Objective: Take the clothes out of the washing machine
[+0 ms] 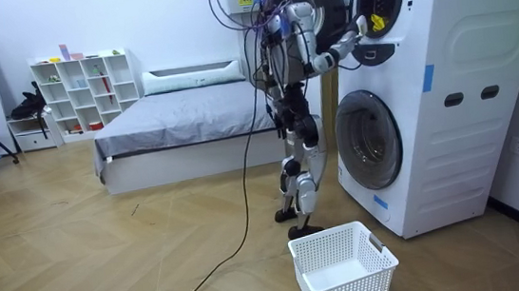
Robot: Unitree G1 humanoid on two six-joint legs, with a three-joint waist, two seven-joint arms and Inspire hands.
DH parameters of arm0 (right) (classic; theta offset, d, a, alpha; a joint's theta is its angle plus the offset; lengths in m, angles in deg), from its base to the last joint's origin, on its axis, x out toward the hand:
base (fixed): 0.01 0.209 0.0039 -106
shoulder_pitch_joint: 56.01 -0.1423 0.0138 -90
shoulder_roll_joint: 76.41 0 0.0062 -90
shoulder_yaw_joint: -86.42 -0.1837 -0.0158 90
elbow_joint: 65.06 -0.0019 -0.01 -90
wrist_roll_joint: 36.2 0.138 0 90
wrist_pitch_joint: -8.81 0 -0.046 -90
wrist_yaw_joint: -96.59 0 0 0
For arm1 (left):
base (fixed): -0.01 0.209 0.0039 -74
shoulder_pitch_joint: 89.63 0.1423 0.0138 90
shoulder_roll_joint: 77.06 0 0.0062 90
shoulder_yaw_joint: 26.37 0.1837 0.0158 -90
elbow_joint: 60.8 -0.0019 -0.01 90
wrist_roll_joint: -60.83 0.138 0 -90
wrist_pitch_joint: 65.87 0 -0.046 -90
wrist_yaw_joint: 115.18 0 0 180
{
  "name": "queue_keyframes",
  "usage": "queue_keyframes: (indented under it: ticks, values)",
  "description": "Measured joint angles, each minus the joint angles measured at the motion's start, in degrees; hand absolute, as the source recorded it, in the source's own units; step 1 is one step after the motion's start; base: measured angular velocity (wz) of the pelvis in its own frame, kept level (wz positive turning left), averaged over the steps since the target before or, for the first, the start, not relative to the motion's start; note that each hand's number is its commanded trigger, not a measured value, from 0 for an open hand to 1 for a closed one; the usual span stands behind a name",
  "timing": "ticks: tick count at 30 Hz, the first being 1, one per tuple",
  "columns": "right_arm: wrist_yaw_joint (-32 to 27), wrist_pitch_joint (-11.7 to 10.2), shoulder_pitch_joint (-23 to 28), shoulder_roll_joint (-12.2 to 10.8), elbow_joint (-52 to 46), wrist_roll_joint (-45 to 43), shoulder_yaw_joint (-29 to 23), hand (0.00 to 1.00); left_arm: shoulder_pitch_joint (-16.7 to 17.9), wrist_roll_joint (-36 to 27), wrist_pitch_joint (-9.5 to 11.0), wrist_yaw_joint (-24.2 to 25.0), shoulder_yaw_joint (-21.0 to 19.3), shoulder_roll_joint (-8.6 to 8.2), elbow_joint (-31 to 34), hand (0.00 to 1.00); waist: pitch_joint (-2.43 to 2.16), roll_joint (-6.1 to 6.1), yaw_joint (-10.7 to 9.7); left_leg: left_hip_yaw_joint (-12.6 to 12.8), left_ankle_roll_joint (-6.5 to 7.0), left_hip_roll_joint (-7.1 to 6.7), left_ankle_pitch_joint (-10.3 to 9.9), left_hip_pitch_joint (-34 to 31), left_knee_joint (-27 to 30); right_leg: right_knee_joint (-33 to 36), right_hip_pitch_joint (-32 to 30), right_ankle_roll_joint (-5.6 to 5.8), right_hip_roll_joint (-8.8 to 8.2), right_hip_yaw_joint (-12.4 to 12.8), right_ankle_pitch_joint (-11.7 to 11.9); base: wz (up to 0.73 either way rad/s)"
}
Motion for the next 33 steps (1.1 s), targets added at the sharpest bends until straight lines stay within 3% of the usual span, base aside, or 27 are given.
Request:
queue_keyframes:
  ticks: [6,10,18,25,28,33]
  values:
    - [4.48,0.10,-0.02,-0.35,0.02,-0.01,3.25,0.00,-0.07,-1.15,0.00,0.05,0.82,0.06,-0.02,0.00,0.11,-0.34,1.39,-0.47,0.01,-0.01,-0.03,-0.41,-0.06,-1.62,0.50,0.15,-0.13,-1.07,0.08,0.07]
    - [5.72,0.78,-0.03,-0.42,0.02,0.00,4.22,0.00,-0.42,-1.53,0.00,-0.04,2.05,0.15,-0.02,0.00,0.50,-0.70,2.32,-0.70,0.01,-0.04,-0.03,-0.48,-0.20,-1.76,0.56,0.19,-0.15,-1.18,-0.19,0.00]
    - [5.46,0.85,-0.51,-0.31,0.01,-0.03,4.65,0.00,-0.92,-1.64,0.05,-0.89,3.12,0.29,0.01,0.00,0.80,-1.14,2.28,-1.70,0.02,-0.58,-0.02,-0.43,-0.54,-1.88,0.51,0.38,-0.22,-1.28,-0.63,0.05]
    - [3.24,1.19,-1.39,-0.50,-2.31,-1.12,-2.48,0.00,0.05,-1.63,0.32,-1.08,1.31,0.28,0.00,0.00,0.79,-1.59,1.39,-1.77,0.03,-0.90,-0.02,-0.22,-0.55,-2.60,1.48,0.74,-0.52,-1.70,-0.73,0.02]
    - [0.71,1.18,-3.09,-0.40,-2.31,-2.19,-5.44,0.00,0.36,-1.55,0.86,-0.75,-0.58,0.19,-0.54,0.00,1.01,-1.74,0.99,-1.73,0.04,-0.91,-0.02,0.29,-0.55,-2.62,1.68,0.77,-0.52,-1.66,-0.75,0.00]
    - [-3.96,1.18,-6.45,-0.37,-2.75,-3.28,-8.64,0.00,0.96,-1.48,0.87,-0.76,-2.80,-0.02,-0.54,0.00,1.01,-1.89,0.66,-1.90,0.05,-0.92,-0.04,0.50,-0.53,-2.76,2.24,0.75,-0.54,-1.67,-0.91,-0.01]
